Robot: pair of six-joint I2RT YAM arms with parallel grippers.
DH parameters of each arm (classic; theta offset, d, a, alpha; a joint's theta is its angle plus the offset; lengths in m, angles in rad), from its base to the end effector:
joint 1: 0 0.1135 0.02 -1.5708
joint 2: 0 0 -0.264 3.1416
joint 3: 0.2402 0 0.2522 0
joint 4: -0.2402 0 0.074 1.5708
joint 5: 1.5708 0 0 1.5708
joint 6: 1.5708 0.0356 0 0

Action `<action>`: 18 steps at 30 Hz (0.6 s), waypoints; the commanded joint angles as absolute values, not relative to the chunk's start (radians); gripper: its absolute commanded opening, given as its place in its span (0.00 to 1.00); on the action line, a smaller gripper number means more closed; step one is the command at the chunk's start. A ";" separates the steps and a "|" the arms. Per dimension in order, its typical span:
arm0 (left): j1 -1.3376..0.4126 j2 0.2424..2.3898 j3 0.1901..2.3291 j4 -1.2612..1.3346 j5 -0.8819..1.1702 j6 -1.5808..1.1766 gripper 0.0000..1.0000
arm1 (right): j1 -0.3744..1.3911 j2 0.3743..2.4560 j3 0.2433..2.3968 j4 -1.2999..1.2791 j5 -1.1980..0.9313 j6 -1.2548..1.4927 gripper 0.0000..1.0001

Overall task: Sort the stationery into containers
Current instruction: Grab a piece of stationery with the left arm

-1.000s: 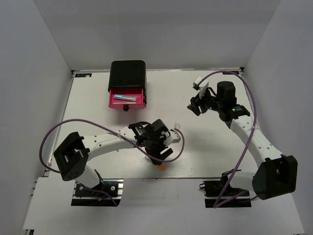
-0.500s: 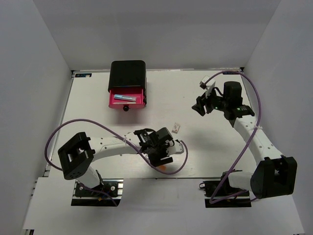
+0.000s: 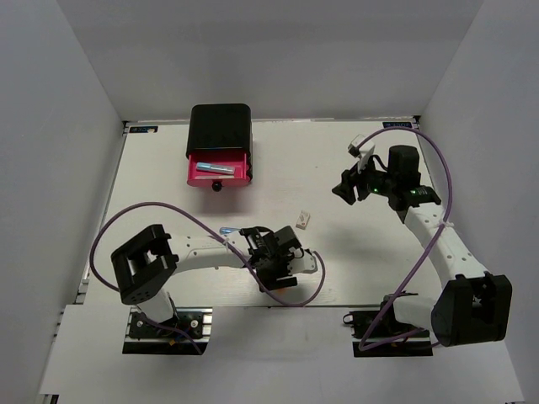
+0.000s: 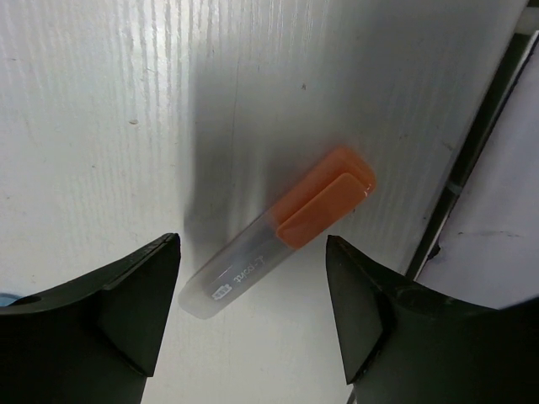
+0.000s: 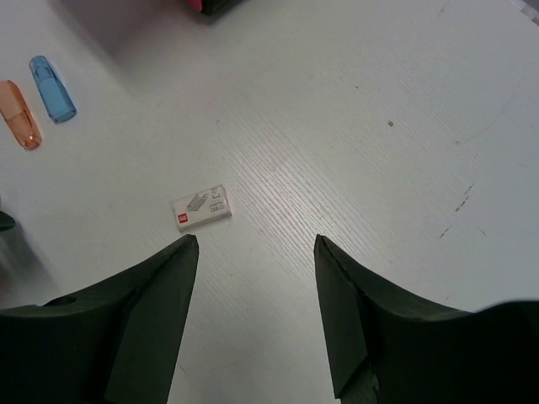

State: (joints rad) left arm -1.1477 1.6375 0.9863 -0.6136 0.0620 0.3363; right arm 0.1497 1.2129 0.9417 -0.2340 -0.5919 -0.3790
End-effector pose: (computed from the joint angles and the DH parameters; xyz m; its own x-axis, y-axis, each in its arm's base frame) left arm 0.1219 -0.2761 0.1717 -0.0667 0.9504 -0.3039 0.9955 0.0838 0.0436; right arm 0.2642 0.0599 0.3028 -0.2202 -0.3437 -0.9129 -0.7406 0.6680 -0.0729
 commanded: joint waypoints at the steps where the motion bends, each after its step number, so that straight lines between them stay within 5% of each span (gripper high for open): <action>1: -1.152 1.663 0.969 -0.583 0.054 0.351 0.79 | 0.141 1.183 0.931 -0.204 -0.627 -0.351 0.63; 5: -1.152 1.684 0.951 -0.574 0.043 0.342 0.73 | 0.138 1.170 0.927 -0.206 -0.634 -0.348 0.63; 12: -1.152 1.704 0.951 -0.554 -0.047 0.296 0.35 | 0.132 1.137 0.902 -0.202 -0.643 -0.347 0.63; 18: -1.120 1.600 0.998 -0.477 -0.158 0.140 0.23 | 0.124 1.111 0.870 -0.195 -0.626 -0.359 0.65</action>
State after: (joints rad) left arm -1.1362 1.6707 0.9733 -0.5411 -0.0574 0.2283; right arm 0.1322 1.1378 0.8837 -0.2295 -0.6170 -0.3630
